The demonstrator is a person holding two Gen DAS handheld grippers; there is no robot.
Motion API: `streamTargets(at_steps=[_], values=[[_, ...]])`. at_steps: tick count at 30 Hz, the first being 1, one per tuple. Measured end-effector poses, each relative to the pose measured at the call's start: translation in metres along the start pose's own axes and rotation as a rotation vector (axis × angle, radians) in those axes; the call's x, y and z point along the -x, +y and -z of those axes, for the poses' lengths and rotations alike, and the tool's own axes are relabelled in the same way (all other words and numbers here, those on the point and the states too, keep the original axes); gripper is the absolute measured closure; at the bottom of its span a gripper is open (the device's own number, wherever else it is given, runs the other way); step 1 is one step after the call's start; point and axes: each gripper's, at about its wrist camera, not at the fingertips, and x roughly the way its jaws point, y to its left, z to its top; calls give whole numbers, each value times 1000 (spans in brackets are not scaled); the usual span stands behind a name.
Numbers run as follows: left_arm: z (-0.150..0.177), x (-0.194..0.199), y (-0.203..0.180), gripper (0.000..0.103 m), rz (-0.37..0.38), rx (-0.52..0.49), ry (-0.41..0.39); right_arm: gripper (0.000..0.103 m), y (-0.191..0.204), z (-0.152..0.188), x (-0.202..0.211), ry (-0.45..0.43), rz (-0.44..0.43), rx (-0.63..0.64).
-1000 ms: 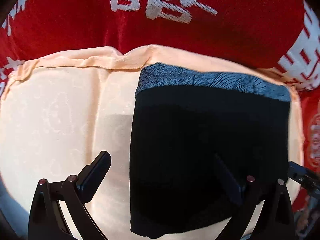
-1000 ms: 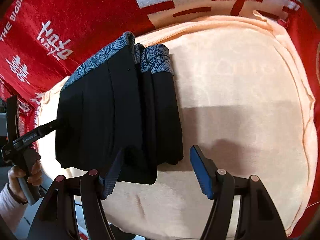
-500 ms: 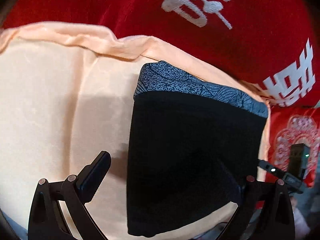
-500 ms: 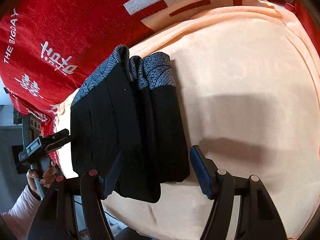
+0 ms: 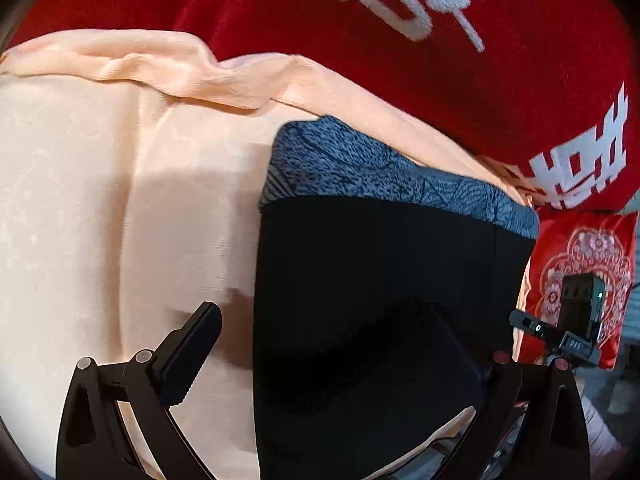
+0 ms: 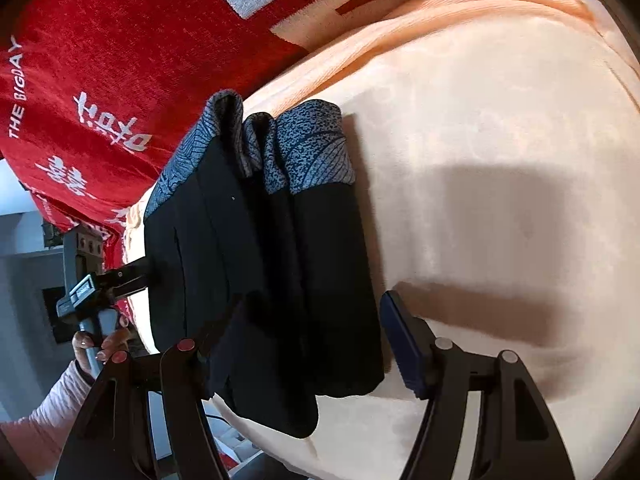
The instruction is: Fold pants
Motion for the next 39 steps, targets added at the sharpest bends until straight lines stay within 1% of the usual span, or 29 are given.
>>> streamTargets(at_steps=[4,6,18,22,23,25,27,28,30,32,34,37,39], values=[[-1,-15,-11,1,-33,-43,32,31,-2,-3,-3,13,-20,5],[0,-18,-12,1,-34,-54,37,31,-2,-5,-5,15,-35,8],[-3,-31,-16,1,11,-54,27,29,-3,-19,-23,65,-112,78],[0,-32,-16,0,-2,-44,-1,29,0,-27,-31,61,-140,60],[1,-31,-17,0,-10,-40,-8,30,0,-27,-31,59,-137,45],[4,-27,-20,1,-34,-34,-33,38,5,-26,-31,52,-119,38],[10,-19,-24,13,-46,-51,-64,51,10,-24,-27,41,-121,34],[13,-14,-29,18,-50,-67,-80,54,13,-23,-24,32,-135,30],[19,-5,-34,33,-49,-82,-101,59,17,-21,-19,26,-153,26],[26,7,-35,39,-45,-88,-114,62,22,-19,-14,27,-174,28],[32,16,-36,39,-38,-84,-118,63,29,-13,-7,30,-202,29],[45,29,-39,39,-34,-88,-120,63,40,1,-2,47,-202,46],[55,37,-43,39,-47,-105,-116,63,46,15,1,48,-212,46]])
